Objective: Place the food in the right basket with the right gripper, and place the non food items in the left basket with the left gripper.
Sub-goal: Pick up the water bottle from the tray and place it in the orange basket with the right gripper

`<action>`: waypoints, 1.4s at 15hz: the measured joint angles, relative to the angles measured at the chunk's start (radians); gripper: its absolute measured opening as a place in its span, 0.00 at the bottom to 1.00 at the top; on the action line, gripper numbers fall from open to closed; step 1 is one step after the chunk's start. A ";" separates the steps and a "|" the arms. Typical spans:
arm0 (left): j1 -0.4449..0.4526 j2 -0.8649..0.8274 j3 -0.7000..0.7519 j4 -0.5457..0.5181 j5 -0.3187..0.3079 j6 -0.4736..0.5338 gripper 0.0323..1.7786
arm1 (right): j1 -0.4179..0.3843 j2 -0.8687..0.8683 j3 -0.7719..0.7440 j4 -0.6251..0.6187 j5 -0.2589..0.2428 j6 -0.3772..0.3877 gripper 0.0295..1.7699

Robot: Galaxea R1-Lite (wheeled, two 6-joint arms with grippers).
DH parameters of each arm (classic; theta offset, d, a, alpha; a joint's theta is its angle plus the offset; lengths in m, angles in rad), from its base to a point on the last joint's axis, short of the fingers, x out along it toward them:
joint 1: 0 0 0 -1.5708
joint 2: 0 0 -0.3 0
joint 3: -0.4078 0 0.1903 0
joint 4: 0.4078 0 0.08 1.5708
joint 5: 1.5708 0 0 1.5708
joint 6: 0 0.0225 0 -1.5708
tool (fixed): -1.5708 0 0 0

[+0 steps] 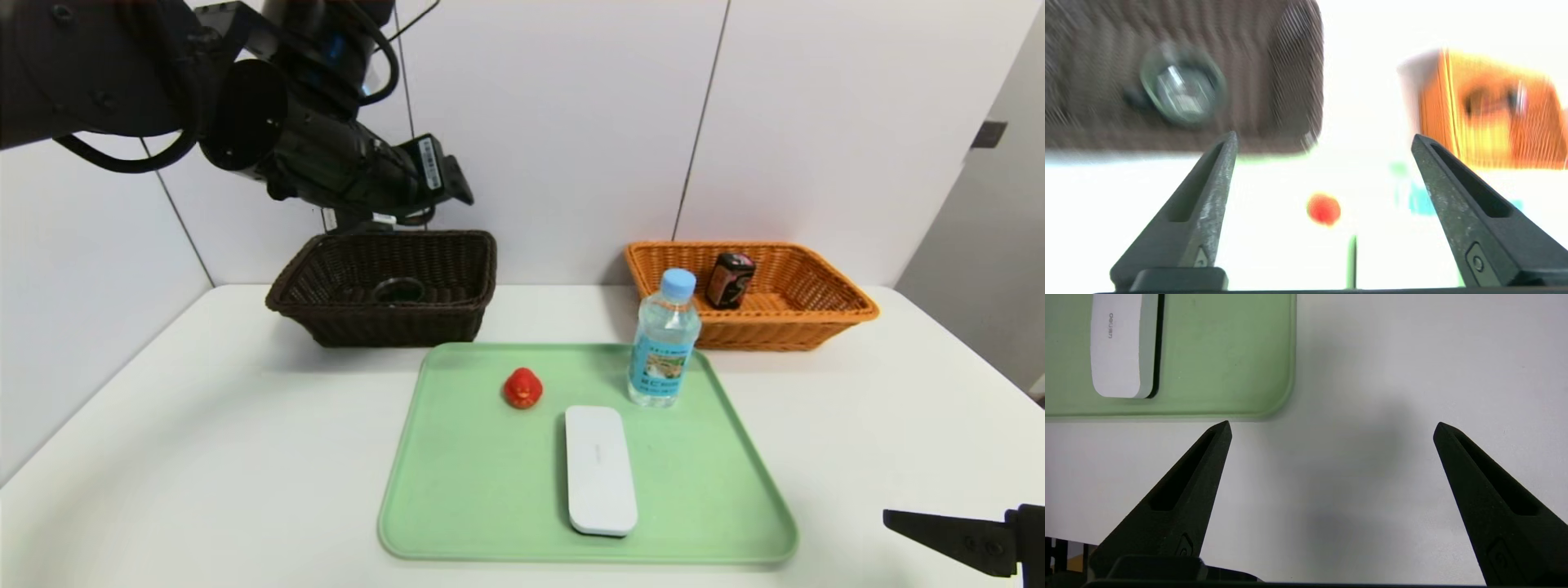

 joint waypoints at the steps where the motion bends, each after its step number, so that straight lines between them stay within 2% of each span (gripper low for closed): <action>1: -0.051 -0.003 0.006 0.017 0.036 -0.015 0.87 | 0.003 0.000 0.002 -0.037 0.003 -0.004 0.97; 3: -0.140 -0.003 0.054 0.014 0.070 -0.032 0.89 | 0.016 0.000 0.023 -0.138 0.003 -0.059 0.97; 5: -0.197 -0.002 0.153 -0.040 0.086 -0.034 0.90 | 0.056 0.010 0.060 -0.259 0.003 -0.137 0.97; 7: -0.239 -0.009 0.282 -0.144 0.127 -0.030 0.92 | 0.134 0.036 0.087 -0.385 -0.002 -0.142 0.97; 9: -0.266 -0.036 0.417 -0.256 0.157 -0.018 0.92 | 0.185 0.081 0.107 -0.508 -0.035 -0.136 0.97; 11: -0.280 -0.085 0.530 -0.303 0.165 -0.016 0.93 | 0.244 0.134 0.116 -0.610 -0.109 -0.135 0.97; 16: -0.287 -0.211 0.707 -0.331 0.164 -0.020 0.94 | 0.432 0.326 0.148 -0.856 -0.395 -0.137 0.97; 18: -0.285 -0.246 0.744 -0.334 0.164 -0.020 0.94 | 0.471 0.411 0.160 -0.970 -0.447 -0.141 0.97; 21: -0.279 -0.283 0.786 -0.339 0.163 -0.021 0.95 | 0.489 0.513 0.161 -1.040 -0.483 -0.140 0.97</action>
